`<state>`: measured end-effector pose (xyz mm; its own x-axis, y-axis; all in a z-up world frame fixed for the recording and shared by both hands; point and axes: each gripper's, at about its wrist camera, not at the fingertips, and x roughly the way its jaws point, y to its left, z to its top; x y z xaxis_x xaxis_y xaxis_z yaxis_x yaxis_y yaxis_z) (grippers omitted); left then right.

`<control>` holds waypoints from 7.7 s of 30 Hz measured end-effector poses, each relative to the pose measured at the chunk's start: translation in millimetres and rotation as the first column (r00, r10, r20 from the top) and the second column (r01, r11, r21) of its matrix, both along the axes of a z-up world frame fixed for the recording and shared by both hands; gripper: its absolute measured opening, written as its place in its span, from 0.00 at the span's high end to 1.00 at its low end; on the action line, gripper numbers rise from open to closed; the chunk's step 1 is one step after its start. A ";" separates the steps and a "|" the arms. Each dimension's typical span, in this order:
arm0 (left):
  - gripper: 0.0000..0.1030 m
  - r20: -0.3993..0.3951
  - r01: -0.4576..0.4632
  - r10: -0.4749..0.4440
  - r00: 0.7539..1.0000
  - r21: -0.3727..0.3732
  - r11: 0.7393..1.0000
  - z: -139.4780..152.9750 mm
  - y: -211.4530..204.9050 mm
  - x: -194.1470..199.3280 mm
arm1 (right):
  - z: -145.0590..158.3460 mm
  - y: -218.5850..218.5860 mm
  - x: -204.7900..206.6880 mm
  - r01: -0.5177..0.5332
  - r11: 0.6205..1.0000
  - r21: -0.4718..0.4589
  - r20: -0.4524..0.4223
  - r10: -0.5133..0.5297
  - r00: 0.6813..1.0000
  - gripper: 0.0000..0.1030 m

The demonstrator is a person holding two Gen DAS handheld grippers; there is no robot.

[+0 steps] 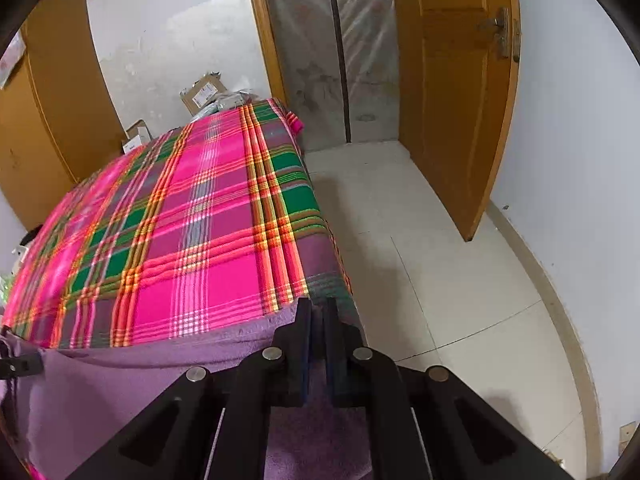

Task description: Fold clothes

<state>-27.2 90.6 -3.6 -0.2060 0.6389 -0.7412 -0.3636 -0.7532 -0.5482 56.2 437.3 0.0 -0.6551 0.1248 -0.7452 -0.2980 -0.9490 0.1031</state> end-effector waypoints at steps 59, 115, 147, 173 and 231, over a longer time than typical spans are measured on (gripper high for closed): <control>0.73 0.094 0.069 -0.082 0.992 0.137 0.988 -4.7 18.3 33.9 | 43.8 -87.9 94.9 -0.178 0.979 -0.105 -0.292 0.141 0.946 0.92; 0.55 0.280 -0.103 -0.009 0.960 0.383 0.918 -20.7 5.6 17.7 | 22.7 -193.9 125.5 -0.487 0.873 -0.036 -0.201 0.471 0.859 0.93; 0.55 0.277 -0.112 0.010 0.961 0.355 0.928 -20.8 14.9 9.3 | 12.6 -199.8 112.0 -0.410 0.911 -0.037 -0.067 0.408 0.911 0.92; 0.55 0.325 -0.045 -0.090 0.941 0.386 0.922 -13.3 22.4 34.0 | 17.1 -196.8 120.8 -0.441 0.896 -0.047 -0.091 0.435 0.896 0.92; 0.89 0.270 -0.150 0.061 0.961 0.325 0.934 -15.6 -29.5 14.9 | 9.6 -203.9 59.6 -0.355 0.934 0.038 -0.042 0.357 0.933 0.87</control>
